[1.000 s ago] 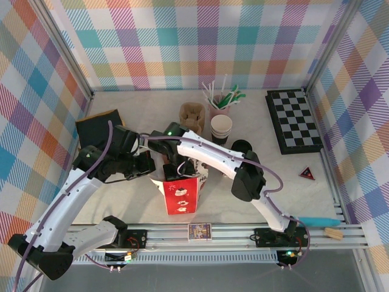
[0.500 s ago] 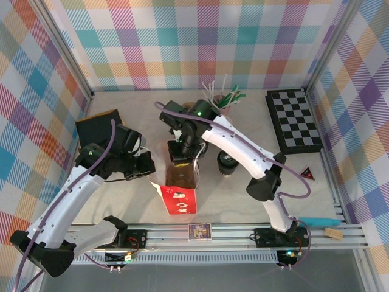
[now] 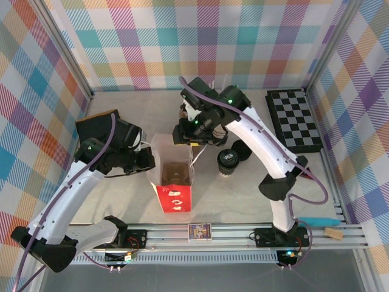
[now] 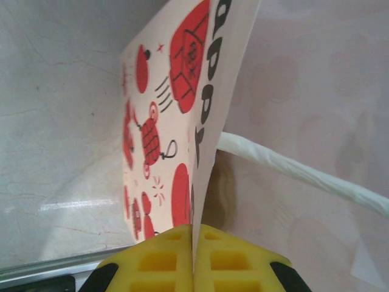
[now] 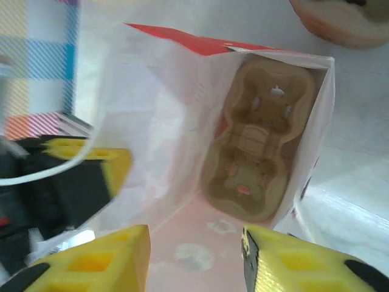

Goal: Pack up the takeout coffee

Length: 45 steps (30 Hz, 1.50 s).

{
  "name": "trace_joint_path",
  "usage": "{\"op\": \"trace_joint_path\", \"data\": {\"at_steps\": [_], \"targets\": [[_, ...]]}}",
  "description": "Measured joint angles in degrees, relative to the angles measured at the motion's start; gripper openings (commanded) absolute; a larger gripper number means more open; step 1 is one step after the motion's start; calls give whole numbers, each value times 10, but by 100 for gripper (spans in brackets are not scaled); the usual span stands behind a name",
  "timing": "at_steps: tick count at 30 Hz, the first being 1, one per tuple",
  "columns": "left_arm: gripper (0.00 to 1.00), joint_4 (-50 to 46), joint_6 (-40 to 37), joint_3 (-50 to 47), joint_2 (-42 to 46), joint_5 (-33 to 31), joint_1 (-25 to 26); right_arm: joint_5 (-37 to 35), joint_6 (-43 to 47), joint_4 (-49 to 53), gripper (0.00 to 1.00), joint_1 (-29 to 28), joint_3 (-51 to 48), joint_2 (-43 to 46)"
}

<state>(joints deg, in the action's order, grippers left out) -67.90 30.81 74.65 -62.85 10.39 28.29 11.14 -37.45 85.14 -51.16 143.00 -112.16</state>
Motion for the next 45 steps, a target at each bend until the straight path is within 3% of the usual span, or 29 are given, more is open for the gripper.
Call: {"op": "trace_joint_path", "data": {"at_steps": [8, 10, 12, 27, 35, 45], "targets": [[0, -10, -22, 10, -14, -11, 0, 37, 14, -134, 81, 17, -14, 48], [0, -10, -25, 13, -14, -13, 0, 42, 20, -172, 96, 17, -31, 60], [0, -12, -32, 21, -14, -18, 0, 43, 26, -209, 100, 20, -48, 74], [0, 3, -58, 31, 80, -50, 0, -10, 74, -301, 99, 49, -174, 203], [0, 26, -70, -43, 193, -70, 10, 9, 79, -303, 100, 49, -293, 206], [0, 28, -84, -51, 204, -74, 13, 33, 80, -320, 99, 23, -319, 202]]}}
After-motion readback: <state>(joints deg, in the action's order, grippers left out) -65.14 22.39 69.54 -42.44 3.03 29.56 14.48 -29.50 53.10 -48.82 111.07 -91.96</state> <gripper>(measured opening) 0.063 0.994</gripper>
